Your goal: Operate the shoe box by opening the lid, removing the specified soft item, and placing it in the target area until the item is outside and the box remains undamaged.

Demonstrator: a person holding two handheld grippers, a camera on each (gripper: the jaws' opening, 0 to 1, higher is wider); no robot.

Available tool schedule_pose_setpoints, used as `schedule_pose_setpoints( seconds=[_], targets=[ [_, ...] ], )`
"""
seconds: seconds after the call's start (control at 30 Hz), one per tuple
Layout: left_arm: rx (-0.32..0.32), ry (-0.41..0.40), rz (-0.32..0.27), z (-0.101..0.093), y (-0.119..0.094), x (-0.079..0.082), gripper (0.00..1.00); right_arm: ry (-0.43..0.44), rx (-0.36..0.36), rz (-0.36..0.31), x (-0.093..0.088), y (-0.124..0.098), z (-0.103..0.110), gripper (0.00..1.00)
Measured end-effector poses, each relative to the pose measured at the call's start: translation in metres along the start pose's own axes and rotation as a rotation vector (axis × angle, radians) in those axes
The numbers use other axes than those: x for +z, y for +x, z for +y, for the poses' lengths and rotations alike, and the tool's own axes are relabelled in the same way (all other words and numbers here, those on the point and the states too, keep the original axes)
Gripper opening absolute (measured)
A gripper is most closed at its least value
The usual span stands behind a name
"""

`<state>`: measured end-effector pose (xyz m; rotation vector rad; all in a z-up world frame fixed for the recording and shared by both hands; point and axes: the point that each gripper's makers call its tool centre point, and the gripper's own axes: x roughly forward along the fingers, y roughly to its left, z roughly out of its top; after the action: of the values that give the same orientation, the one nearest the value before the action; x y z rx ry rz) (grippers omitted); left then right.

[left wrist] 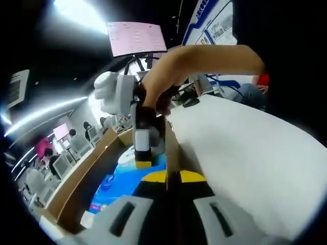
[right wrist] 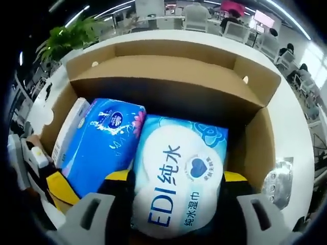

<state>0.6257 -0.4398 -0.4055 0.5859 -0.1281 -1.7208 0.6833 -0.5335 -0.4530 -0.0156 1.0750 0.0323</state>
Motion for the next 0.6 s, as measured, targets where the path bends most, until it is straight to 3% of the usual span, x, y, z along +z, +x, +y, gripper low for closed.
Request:
schedule_pose_setpoints(
  seconds=[0.43,0.6],
  targets=[
    [0.004,-0.028,0.007,0.0016,0.0003,-0.0003,0.05,-0.02,0.008,0.003,0.0021,0.0006,-0.0006,0.69],
    [-0.012,-0.001,-0.003,-0.0015,-0.0005,0.0004,0.05,-0.002,-0.009,0.019,-0.002,-0.0014,-0.0015,0.69]
  ],
)
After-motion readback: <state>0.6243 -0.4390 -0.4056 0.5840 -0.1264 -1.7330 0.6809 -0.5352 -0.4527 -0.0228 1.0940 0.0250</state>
